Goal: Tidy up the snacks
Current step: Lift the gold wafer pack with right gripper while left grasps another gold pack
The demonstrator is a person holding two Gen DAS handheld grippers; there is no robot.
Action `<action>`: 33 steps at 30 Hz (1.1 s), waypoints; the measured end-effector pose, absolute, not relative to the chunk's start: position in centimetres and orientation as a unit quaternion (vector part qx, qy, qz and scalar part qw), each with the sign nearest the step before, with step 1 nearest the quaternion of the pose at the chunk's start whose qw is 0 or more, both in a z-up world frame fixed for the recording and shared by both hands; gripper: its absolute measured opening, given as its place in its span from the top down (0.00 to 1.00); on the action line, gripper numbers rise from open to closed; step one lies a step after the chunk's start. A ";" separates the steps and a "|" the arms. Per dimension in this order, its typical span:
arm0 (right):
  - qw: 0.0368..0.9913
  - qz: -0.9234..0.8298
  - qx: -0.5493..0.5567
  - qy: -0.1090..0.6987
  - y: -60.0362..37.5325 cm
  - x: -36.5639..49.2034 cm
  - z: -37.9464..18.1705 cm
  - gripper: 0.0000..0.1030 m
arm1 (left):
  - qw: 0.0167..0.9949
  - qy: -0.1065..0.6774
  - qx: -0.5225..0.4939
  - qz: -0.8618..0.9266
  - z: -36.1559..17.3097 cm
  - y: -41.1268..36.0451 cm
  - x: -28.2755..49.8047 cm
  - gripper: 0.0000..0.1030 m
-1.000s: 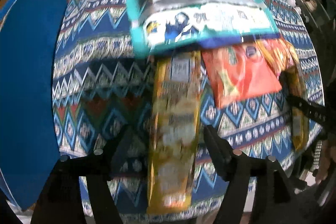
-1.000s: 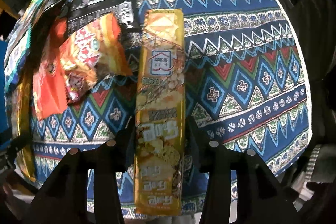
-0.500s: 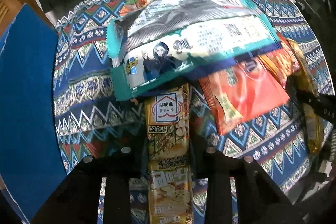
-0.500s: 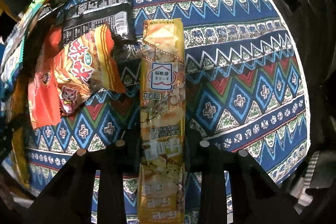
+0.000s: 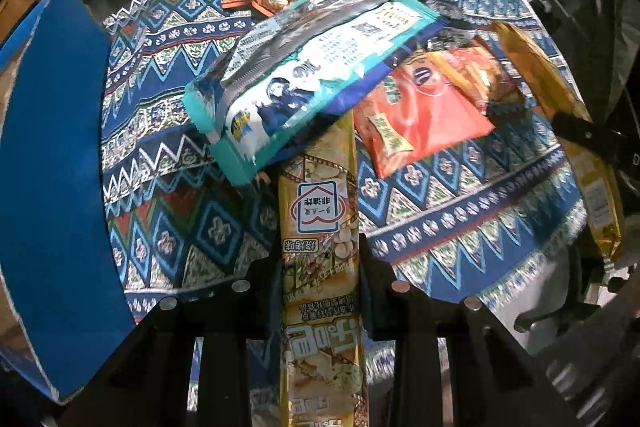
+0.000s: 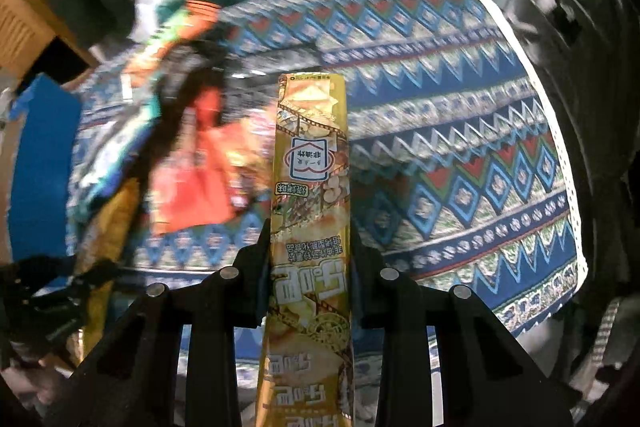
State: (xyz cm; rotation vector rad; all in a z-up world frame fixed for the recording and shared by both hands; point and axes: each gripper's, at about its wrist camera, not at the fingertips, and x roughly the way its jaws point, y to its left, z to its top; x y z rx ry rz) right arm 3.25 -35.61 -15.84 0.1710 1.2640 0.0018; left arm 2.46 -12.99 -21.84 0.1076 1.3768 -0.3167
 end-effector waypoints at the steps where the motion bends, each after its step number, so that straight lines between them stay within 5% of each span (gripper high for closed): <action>1: 0.807 0.013 0.080 0.585 -33.7 2.3 -15.4 0.72 | 0.760 0.631 0.048 -0.148 -21.4 -13.0 2.0 0.70; 33: 0.837 0.109 0.059 0.533 -23.7 2.6 -11.2 0.72 | 0.813 0.553 -0.031 -0.176 -11.0 -8.4 -0.5 0.70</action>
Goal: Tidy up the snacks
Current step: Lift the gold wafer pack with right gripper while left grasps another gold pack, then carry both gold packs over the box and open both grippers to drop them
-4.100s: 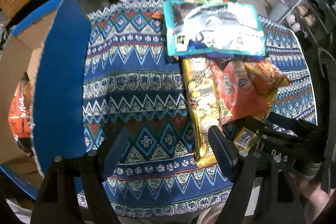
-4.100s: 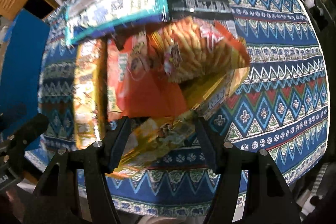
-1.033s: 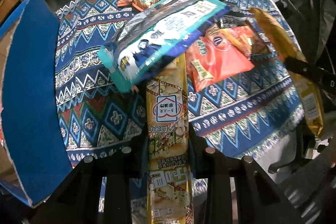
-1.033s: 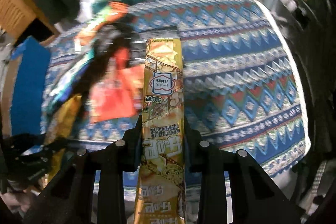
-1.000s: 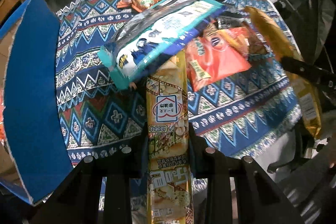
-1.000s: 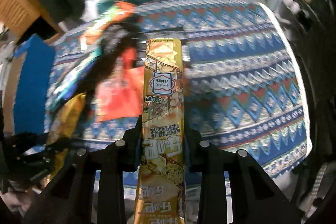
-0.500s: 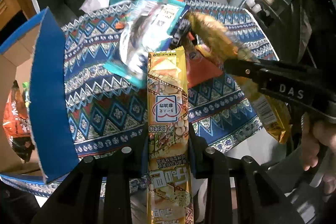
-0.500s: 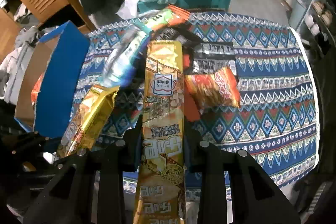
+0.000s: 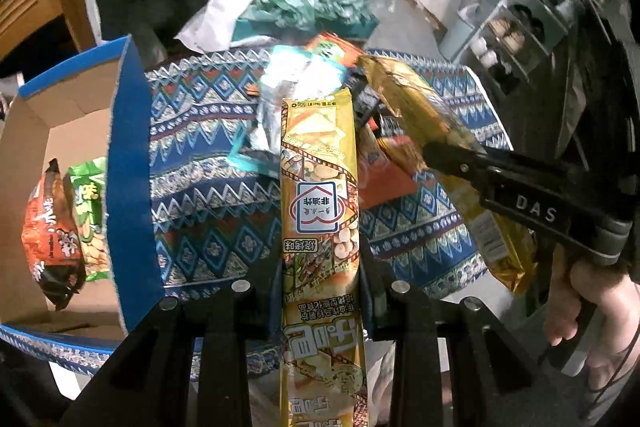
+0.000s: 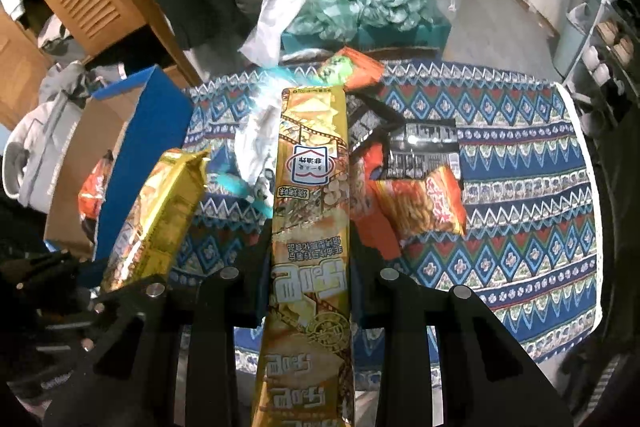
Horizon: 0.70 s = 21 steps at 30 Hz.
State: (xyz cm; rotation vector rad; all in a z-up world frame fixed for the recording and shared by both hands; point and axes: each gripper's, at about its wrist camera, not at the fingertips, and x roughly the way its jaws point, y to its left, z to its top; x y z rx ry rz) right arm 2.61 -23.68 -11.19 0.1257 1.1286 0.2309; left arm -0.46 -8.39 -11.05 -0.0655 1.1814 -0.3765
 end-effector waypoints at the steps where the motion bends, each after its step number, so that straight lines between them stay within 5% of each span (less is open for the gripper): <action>1: 0.838 0.109 0.062 0.531 -23.8 2.7 -11.0 0.72 | 0.815 0.552 -0.033 -0.175 -10.9 -8.2 -0.4 0.70; 21: 0.843 0.164 0.046 0.510 -17.1 4.4 -7.1 0.72 | 0.852 0.506 -0.084 -0.107 -7.0 0.1 1.0 0.70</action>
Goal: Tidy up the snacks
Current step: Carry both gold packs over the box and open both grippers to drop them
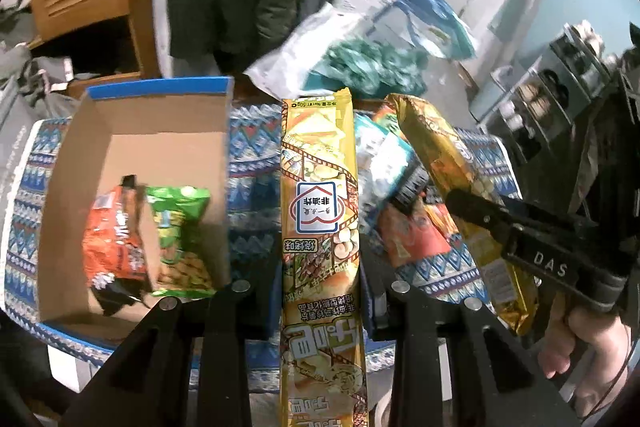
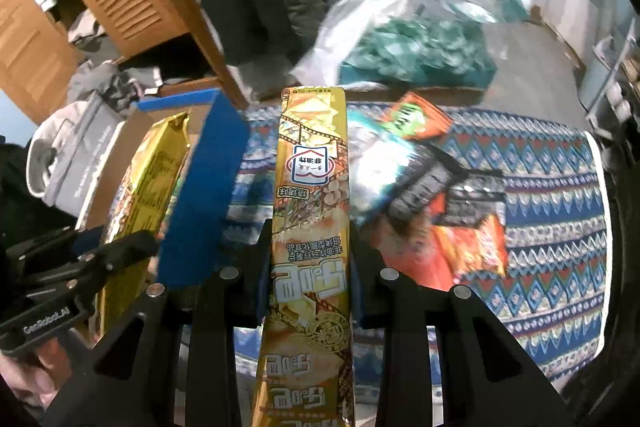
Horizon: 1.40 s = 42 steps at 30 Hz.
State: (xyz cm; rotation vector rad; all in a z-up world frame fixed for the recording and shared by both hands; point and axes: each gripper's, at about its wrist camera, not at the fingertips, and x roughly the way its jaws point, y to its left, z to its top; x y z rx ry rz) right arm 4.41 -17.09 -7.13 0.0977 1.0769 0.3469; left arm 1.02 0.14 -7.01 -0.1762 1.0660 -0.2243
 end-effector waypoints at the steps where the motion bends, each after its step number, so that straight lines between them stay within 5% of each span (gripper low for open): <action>1: 0.842 0.171 0.043 0.510 -16.1 4.6 -7.0 0.72 | 0.852 0.506 -0.086 -0.102 -7.0 0.6 1.1 0.70; 38: 0.787 0.272 -0.003 0.553 5.1 8.8 -10.5 0.71 | 0.850 0.495 -0.173 0.044 -11.1 17.5 3.9 0.69; 42: 0.785 0.278 0.004 0.553 5.0 9.0 -10.3 0.63 | 0.845 0.501 -0.183 0.046 -11.5 17.5 4.1 0.65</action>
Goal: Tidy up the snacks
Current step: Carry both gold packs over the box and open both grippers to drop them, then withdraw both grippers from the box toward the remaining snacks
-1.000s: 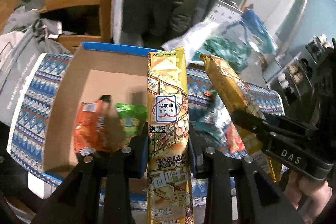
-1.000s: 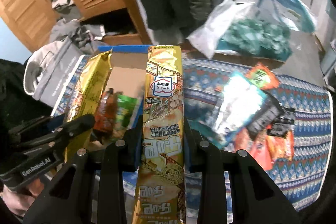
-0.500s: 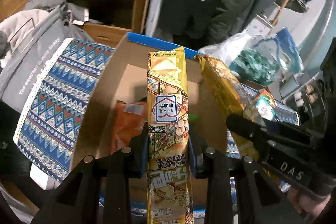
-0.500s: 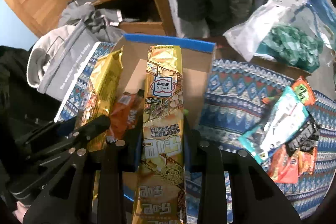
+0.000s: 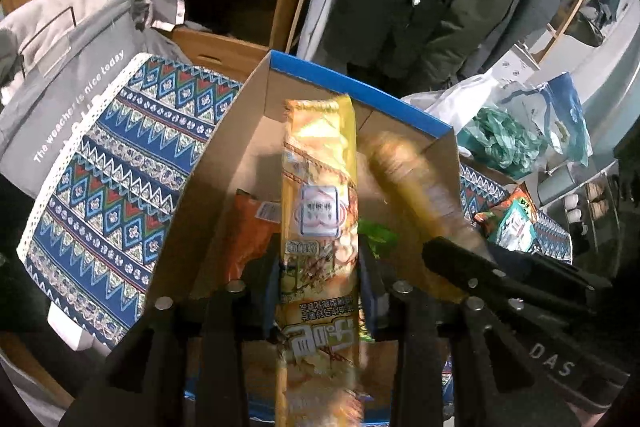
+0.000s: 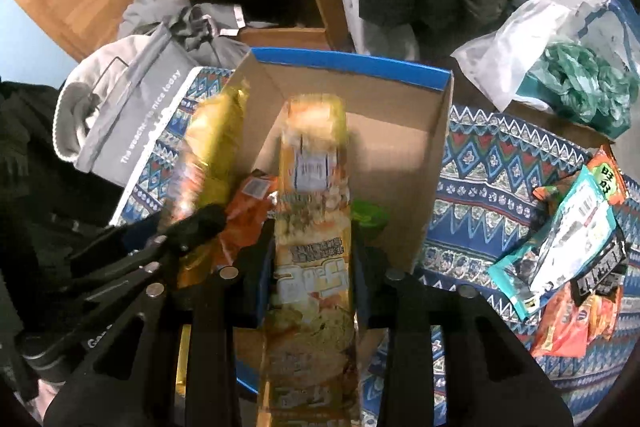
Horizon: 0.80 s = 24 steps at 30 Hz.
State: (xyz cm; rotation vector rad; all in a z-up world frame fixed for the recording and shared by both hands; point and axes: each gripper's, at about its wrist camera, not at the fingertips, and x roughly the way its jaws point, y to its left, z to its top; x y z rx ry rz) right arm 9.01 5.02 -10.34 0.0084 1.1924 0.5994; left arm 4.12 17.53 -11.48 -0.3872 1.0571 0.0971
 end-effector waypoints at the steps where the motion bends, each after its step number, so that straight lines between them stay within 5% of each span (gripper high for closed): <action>1: 0.788 0.279 0.004 0.549 5.0 9.0 -10.1 0.63 | 0.845 0.500 -0.183 0.045 -11.4 17.5 4.1 0.65; 9: 0.800 0.278 0.000 0.532 4.1 8.7 -8.7 0.56 | 0.852 0.490 -0.177 0.056 -10.5 17.3 3.6 0.54; 18: 0.813 0.257 0.010 0.522 1.3 8.5 -7.7 0.37 | 0.864 0.475 -0.162 0.051 -8.7 15.5 3.2 0.32; 24: 0.822 0.236 0.020 0.518 -1.9 8.4 -7.2 0.36 | 0.863 0.482 -0.151 0.033 -8.7 13.3 3.4 0.32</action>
